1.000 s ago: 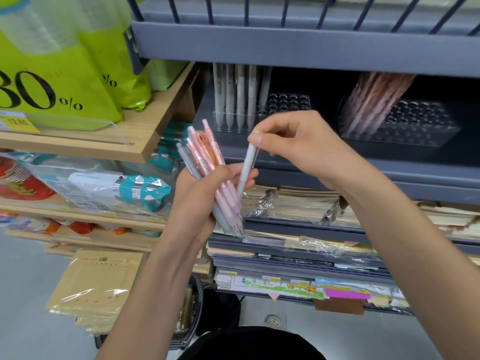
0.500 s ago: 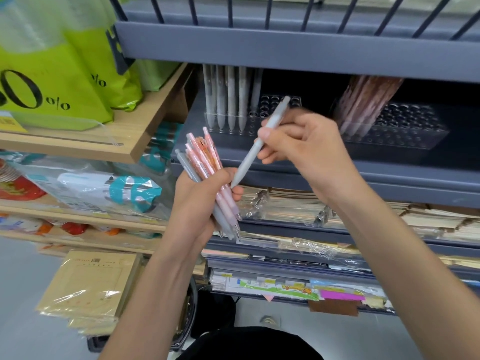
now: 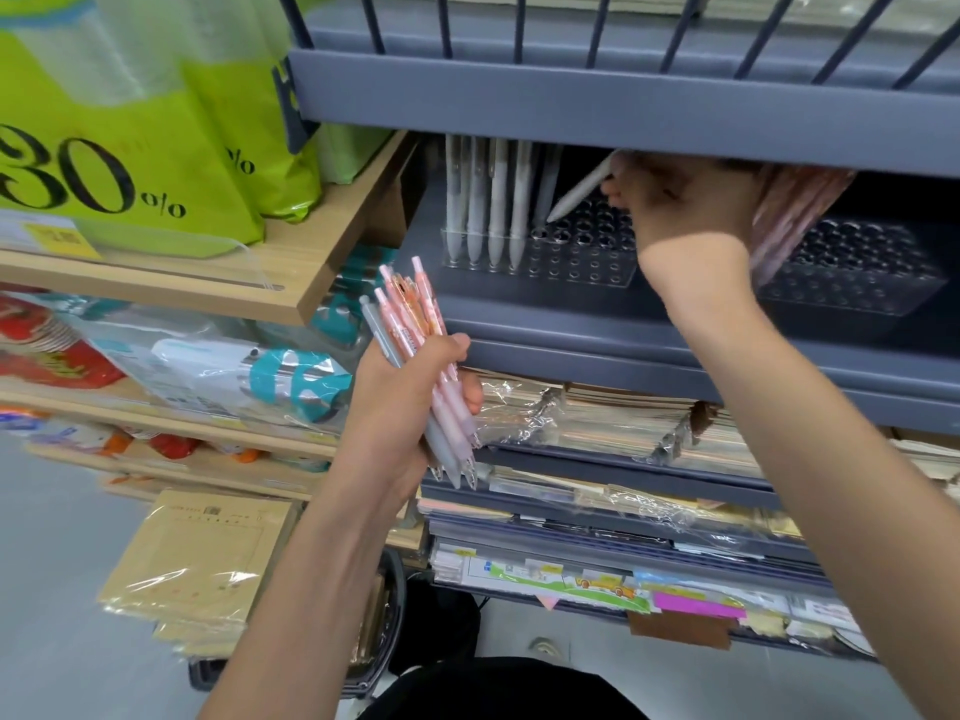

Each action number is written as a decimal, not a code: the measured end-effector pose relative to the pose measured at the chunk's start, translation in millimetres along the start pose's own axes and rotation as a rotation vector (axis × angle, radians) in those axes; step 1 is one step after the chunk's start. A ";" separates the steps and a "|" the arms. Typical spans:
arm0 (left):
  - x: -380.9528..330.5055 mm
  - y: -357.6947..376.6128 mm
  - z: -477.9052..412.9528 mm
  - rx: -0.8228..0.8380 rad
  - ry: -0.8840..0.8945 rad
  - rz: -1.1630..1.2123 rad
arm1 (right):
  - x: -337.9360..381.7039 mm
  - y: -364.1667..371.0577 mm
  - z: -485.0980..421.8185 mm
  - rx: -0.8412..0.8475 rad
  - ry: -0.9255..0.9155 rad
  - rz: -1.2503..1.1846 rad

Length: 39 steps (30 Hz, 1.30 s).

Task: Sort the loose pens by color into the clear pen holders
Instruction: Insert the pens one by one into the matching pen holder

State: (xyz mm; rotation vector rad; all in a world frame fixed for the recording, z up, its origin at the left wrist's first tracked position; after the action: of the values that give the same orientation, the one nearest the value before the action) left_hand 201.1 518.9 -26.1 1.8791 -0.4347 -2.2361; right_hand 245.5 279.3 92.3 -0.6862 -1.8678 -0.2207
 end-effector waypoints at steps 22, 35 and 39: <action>0.4 -11.9 2.5 0.111 -0.052 -0.077 | 1.3 49.0 -12.2 0.110 -0.117 0.413; -3.2 4.8 3.9 0.122 -0.005 -0.067 | 1.4 50.3 65.0 0.525 0.031 0.130; -4.5 15.9 5.1 0.161 0.013 -0.073 | -0.5 54.7 78.8 0.636 0.056 0.080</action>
State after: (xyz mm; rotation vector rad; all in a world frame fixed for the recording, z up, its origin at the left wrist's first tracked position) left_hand 196.2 506.0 -15.8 2.0176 -0.5684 -2.2955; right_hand 213.3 359.8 51.2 -0.3058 -1.7149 0.3913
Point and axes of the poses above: each hand's wrist, its own z-axis away from the middle knuckle, its own y-axis out of the palm, x = y × z, the point moved 8 cm from there along -z, towards the middle knuckle, and after that the axes turned 4 degrees about -z, right-handed, at the moved point
